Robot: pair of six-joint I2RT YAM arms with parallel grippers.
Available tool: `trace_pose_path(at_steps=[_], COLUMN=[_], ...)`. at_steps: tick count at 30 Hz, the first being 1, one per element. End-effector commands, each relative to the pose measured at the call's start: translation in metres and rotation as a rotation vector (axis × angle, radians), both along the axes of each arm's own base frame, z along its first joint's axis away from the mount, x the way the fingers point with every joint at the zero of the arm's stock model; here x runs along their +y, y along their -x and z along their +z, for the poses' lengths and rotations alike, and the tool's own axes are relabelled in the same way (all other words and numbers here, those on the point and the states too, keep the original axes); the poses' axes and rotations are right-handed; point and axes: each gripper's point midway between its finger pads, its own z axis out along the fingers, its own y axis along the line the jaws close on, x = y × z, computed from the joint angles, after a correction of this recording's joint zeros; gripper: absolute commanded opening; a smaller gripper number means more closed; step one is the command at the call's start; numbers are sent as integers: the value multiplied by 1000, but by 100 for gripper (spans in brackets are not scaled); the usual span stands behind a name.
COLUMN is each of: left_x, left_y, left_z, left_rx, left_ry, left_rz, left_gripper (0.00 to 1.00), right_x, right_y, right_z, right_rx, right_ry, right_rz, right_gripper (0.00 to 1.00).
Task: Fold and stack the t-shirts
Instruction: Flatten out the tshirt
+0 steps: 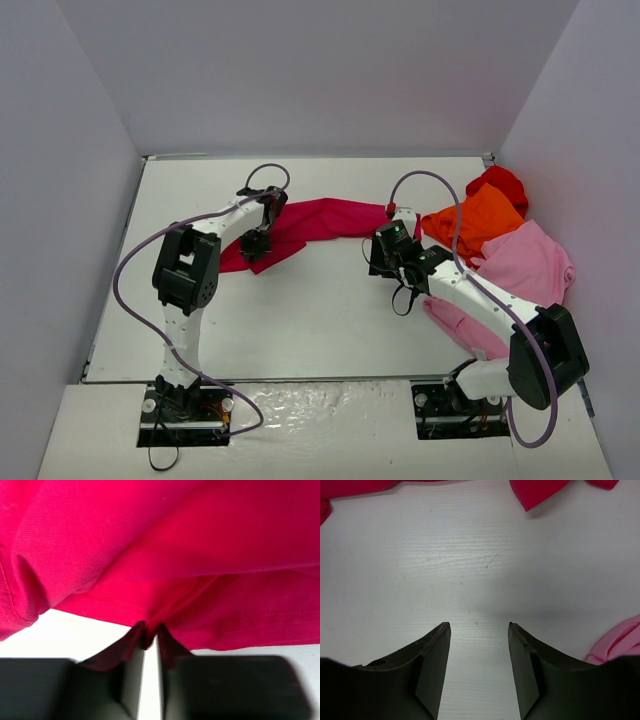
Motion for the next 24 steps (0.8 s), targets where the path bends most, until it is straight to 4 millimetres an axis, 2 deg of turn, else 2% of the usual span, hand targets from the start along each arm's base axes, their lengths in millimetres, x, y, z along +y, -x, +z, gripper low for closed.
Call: trace_pose_path(at_steps=[1,6,9,13,16,18,20,24], left_x=[-1,2,4,5,7,11,14,22], left_y=[-7,-6,-4,0,6,10,13,20], left_z=[21,30,33,40,50,60,69,90], left_rx=[-56,-74,-77,-91,-109,-129,-144,-174], left_ry=[21,19,15,24,32,31,27,15], left_rz=[-3,-8,-13,-14,-14,-13,-13,-17], left_gripper=[7,1,0,0,0,0,0,0], right_x=[5,2,-9,-26,-40,-50,-57,-64], right_y=[-3,-3,-9,-33,-53,-68,-79,-99], right_z=[10,7,8,4,-6,-7,-18,-30], right_rx=[-37,-35,-62,-66,-46,-45,-17,-8], right_ry=[-34,-16,31,126,173,178,191,198], right_rz=[4,-6,-50,-101,-141,-169,-180,-195], right_gripper=[47,44,37,35,36,35,35,34])
